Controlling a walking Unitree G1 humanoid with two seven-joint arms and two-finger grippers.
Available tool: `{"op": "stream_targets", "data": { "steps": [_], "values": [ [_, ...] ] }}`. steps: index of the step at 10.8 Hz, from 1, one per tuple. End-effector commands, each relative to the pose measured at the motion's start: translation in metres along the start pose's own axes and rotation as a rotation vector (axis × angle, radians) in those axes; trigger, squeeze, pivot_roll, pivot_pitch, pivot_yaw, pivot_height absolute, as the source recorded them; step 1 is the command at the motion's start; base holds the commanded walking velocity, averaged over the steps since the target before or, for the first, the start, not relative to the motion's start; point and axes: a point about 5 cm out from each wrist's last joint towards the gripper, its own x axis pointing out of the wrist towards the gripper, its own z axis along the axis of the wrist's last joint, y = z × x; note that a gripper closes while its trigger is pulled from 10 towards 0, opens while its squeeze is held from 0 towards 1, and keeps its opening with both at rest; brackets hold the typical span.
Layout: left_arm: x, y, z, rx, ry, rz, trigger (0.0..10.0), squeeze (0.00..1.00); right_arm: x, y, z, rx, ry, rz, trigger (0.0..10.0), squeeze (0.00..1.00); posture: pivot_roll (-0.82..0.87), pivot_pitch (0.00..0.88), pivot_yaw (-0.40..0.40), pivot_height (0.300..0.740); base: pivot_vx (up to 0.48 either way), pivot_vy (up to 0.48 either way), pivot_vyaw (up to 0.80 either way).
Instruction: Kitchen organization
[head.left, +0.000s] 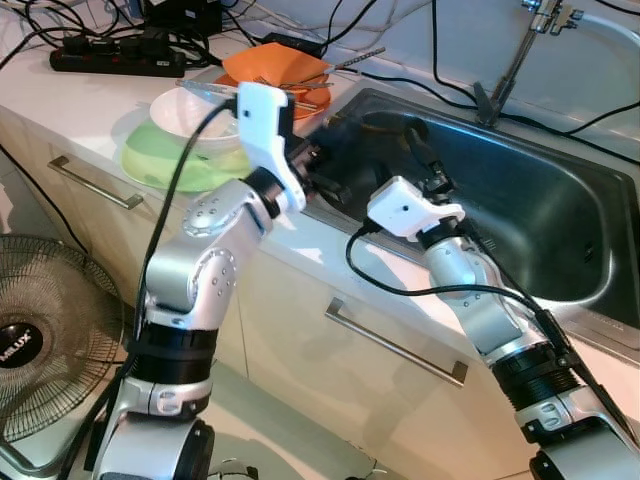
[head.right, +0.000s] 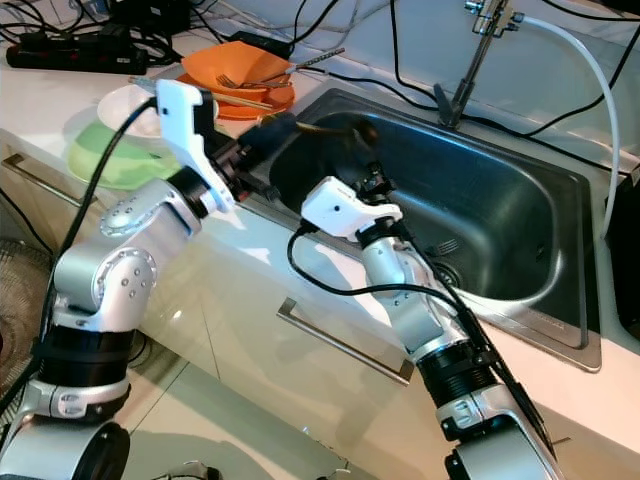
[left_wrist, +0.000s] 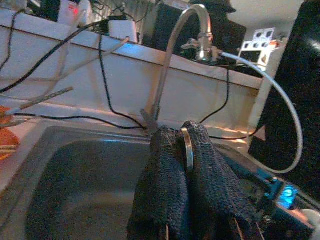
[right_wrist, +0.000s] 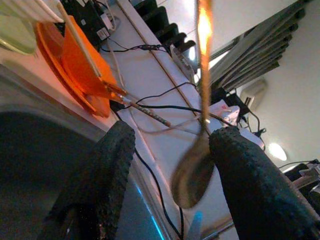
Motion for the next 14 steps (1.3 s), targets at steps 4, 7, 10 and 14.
{"op": "stream_targets", "data": {
  "steps": [4, 7, 10, 14],
  "values": [
    [-0.001, -0.015, -0.010, -0.004, 0.063, -0.089, 10.0, 0.00, 0.002, -0.004, 0.003, -0.013, -0.006, -0.040, 10.0, 0.00, -0.04, 0.037, -0.047, 0.740, 0.000, 0.000, 0.00],
    [-0.002, -0.013, -0.013, 0.007, 0.086, -0.083, 10.0, 0.00, 0.003, -0.003, 0.003, 0.002, -0.001, -0.048, 3.7, 0.00, -0.04, 0.046, -0.040, 0.740, 0.000, 0.000, 0.00],
    [-0.001, -0.011, -0.012, 0.013, 0.085, -0.073, 10.0, 0.00, 0.003, -0.003, 0.004, 0.013, -0.005, -0.049, 0.0, 0.00, -0.04, 0.048, -0.043, 0.740, 0.000, 0.000, 0.00],
    [-0.002, -0.012, -0.014, 0.004, 0.091, -0.075, 10.0, 0.00, 0.004, -0.001, 0.005, 0.017, -0.004, -0.036, 0.0, 0.00, -0.04, 0.051, -0.047, 0.740, 0.000, 0.000, 0.00]
  ]
}}
